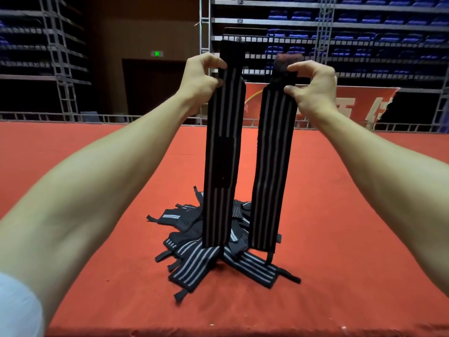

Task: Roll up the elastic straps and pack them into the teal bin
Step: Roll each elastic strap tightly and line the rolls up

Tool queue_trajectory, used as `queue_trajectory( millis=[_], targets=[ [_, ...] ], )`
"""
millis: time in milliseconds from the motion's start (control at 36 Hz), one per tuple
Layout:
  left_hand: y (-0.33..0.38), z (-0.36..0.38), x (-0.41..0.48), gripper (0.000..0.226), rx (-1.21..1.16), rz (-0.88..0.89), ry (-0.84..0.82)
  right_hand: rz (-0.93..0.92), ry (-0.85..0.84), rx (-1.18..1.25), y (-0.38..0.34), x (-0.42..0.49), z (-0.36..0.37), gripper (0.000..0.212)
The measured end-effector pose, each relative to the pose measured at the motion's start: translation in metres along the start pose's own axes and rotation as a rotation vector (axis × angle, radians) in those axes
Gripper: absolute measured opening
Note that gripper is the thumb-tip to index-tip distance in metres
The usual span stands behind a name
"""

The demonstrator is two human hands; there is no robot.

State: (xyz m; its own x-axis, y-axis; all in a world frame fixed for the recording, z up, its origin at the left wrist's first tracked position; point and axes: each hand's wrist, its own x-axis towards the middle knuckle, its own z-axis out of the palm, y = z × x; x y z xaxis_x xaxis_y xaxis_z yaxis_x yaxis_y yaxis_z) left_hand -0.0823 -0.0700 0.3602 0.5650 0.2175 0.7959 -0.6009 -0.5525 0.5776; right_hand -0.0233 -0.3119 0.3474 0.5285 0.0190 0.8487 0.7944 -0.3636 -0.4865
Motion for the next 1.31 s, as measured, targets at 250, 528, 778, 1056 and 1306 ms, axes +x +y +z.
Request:
queue_trajectory(
  millis=[250,528,778,1056,1306],
  targets=[
    [-0.007,0.014,-0.006,0.028,0.168,0.004,-0.038,-0.043,-0.018,-0.073,-0.005,-0.009,0.005,0.040],
    [0.010,0.055,-0.021,0.017,0.031,0.009,-0.093,-0.087,-0.012,-0.073,-0.016,-0.013,0.022,0.037],
    [0.015,0.070,-0.033,0.049,0.017,0.052,-0.108,-0.031,-0.001,0.026,-0.009,-0.017,0.023,0.038],
    [0.004,0.071,-0.034,0.061,-0.041,0.010,-0.072,-0.054,-0.077,0.054,-0.006,-0.020,0.014,0.038],
    [-0.005,0.073,-0.040,0.025,0.085,0.032,-0.040,-0.064,-0.122,0.039,0.009,-0.031,0.014,0.038]
  ],
)
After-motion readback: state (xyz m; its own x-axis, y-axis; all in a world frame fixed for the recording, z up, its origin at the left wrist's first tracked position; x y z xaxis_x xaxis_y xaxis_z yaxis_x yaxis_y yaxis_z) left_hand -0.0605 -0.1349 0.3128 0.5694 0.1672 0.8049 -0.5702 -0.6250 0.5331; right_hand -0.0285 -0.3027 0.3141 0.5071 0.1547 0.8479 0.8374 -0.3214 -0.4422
